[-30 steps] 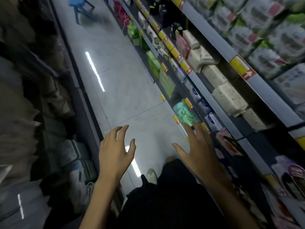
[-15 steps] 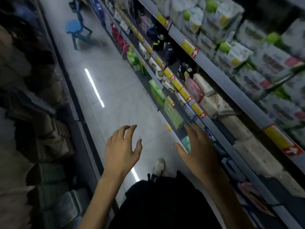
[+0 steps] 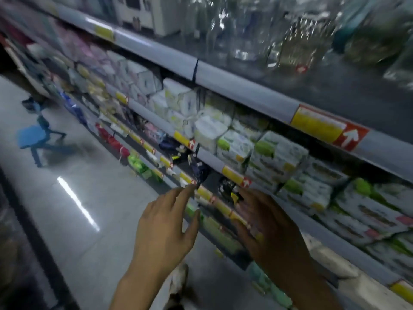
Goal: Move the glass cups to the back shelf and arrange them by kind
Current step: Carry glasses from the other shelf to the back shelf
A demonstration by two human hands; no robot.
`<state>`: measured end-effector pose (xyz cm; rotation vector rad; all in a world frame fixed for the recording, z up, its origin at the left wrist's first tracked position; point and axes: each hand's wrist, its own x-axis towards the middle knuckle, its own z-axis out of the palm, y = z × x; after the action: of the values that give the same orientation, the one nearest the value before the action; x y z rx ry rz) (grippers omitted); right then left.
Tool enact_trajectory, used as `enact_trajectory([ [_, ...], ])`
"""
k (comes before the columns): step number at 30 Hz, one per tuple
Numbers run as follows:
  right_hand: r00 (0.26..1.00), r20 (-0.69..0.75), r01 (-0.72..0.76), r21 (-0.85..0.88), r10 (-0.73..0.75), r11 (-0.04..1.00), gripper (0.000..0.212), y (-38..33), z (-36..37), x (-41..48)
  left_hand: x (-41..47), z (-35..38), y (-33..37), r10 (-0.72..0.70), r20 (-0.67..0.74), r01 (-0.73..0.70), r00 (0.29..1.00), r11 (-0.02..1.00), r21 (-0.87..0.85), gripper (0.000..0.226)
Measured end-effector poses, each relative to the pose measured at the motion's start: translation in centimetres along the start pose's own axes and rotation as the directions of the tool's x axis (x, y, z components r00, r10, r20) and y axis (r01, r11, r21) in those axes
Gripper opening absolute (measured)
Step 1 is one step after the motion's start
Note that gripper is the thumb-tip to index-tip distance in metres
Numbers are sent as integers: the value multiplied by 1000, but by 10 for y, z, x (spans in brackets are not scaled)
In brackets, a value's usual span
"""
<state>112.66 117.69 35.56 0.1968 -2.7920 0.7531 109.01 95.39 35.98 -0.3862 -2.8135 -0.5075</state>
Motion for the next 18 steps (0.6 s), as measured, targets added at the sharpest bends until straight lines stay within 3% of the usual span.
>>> enact_trajectory([
  [3,968,-250,13,-6,-14,1000,43,-39,-40,58,79,-33,-8,198,-101,-204,975,977,-55,53],
  [5,907,-418,36,-65,-60,997,33,-57,-64,94,128,-52,-8,314,-179,-336,932,936,-106,46],
  [10,784,-621,-92,-130,-9,987,31,-71,-114,162,228,-83,2,407,-391,-492,826,858,-148,46],
  [13,730,-677,-231,-119,91,966,52,-67,-135,193,268,-92,15,343,-502,-515,794,818,-255,49],
  [18,698,-670,-378,-43,254,925,79,-50,-143,226,303,-90,43,36,-499,-340,866,774,-534,61],
])
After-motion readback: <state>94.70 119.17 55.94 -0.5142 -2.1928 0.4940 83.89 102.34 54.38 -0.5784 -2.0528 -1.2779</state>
